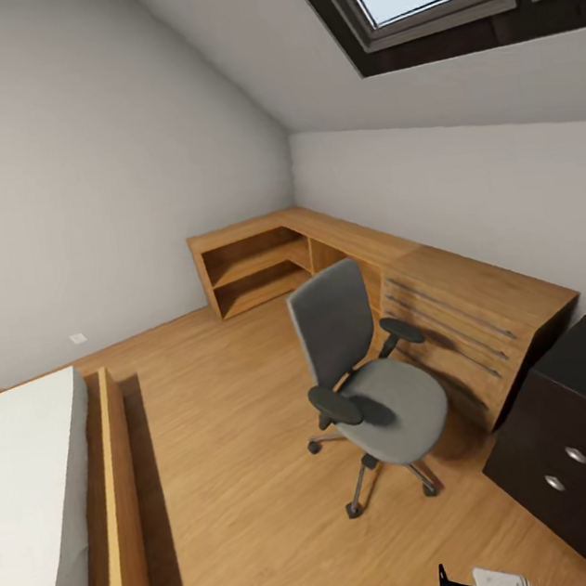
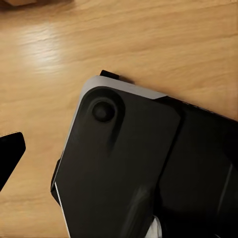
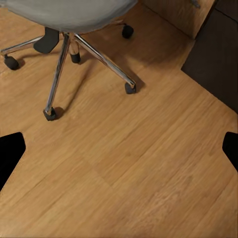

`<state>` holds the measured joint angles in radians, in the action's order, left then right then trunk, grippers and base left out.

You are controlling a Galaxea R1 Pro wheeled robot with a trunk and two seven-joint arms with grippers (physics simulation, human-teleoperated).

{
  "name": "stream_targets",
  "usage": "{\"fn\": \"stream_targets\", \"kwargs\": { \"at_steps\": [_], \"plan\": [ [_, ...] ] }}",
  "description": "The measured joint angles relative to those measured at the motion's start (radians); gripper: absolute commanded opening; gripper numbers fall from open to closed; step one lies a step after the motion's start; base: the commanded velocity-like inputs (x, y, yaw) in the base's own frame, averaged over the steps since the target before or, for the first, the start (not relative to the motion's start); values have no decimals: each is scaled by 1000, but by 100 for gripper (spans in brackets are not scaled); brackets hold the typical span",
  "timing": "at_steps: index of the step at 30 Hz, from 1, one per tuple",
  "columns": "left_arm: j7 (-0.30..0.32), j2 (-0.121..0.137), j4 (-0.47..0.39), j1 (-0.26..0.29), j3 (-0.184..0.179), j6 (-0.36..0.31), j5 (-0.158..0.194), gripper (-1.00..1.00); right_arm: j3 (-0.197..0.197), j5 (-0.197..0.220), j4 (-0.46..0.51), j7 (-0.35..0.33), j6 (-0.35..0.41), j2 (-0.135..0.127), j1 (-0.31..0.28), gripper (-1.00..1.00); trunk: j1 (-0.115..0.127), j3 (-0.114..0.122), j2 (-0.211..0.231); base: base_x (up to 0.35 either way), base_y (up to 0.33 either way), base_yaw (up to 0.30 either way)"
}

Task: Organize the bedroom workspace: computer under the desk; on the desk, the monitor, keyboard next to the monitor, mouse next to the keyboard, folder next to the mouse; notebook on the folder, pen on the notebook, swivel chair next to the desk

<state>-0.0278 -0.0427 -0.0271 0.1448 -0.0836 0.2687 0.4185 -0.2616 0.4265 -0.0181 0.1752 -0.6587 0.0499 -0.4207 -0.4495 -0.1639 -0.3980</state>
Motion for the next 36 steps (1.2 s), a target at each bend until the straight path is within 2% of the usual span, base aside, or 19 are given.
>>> {"fn": "stream_targets", "kwargs": {
  "at_steps": [5,12,36],
  "plan": [
    [0,0,0,0,0,0,0,100,1,1,0,0,-6,-2,0,100,0,2,0,0,0,284],
    [0,0,0,0,0,0,0,100,2,3,-1,0,-68,-3,0,100,0,8,0,0,0,273],
    [0,0,0,0,0,0,0,100,0,0,-1,-1,-75,-3,0,100,0,27,0,0,0,269]
  ]
}}
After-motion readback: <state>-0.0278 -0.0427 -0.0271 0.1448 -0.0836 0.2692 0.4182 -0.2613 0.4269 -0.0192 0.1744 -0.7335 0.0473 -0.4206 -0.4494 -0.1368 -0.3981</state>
